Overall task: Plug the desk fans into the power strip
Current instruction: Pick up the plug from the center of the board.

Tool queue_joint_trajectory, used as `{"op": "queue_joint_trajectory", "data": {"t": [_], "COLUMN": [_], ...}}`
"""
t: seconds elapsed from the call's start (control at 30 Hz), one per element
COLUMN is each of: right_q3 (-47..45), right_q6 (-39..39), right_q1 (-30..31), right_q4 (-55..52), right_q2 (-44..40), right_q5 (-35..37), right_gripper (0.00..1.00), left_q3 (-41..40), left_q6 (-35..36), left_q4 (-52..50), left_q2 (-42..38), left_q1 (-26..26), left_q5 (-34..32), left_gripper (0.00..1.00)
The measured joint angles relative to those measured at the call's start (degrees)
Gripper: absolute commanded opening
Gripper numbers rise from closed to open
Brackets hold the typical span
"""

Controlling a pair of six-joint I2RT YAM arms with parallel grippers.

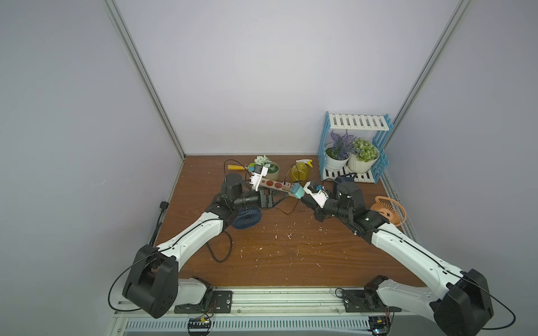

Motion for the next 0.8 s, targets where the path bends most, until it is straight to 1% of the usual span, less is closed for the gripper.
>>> {"op": "queue_joint_trajectory", "data": {"t": [0.1, 0.23, 0.47, 0.67, 0.7, 0.73, 0.8], "right_q3": [0.3, 0.7, 3.8, 7.6, 8.1, 8.5, 8.8], "right_q6": [-4.0, -7.8, -11.2, -14.2, -14.8, -15.3, -16.4], "right_q1": [1.9, 5.2, 7.5, 9.7, 10.2, 10.7, 11.7], "right_q4": [-2.1, -4.5, -7.3, -11.6, -12.5, -13.2, -14.3], "right_q2": [0.9, 1.4, 1.6, 2.9, 3.3, 3.7, 4.5], "right_q5": [5.6, 10.9, 14.1, 15.2, 15.7, 16.2, 17.5], "right_gripper": [0.00, 0.00, 0.00, 0.00, 0.00, 0.00, 0.00], "left_q3": [0.2, 0.8, 3.4, 5.4, 5.7, 5.9, 6.1], "left_q6": [-1.2, -1.6, 1.9, 3.2, 3.3, 3.4, 3.5], "left_q4": [0.0, -1.4, -8.9, -11.4, -11.6, -11.6, -11.9], "left_q2": [0.0, 0.7, 2.4, 5.2, 5.7, 6.1, 6.8], "left_q1": [0.0, 0.0, -0.2, -1.2, -1.3, -1.4, -1.7], "left_q5": [1.2, 2.0, 0.9, 1.7, 1.9, 2.0, 2.5], "left_gripper": [0.93, 0.88, 0.73, 0.72, 0.70, 0.66, 0.51]}}
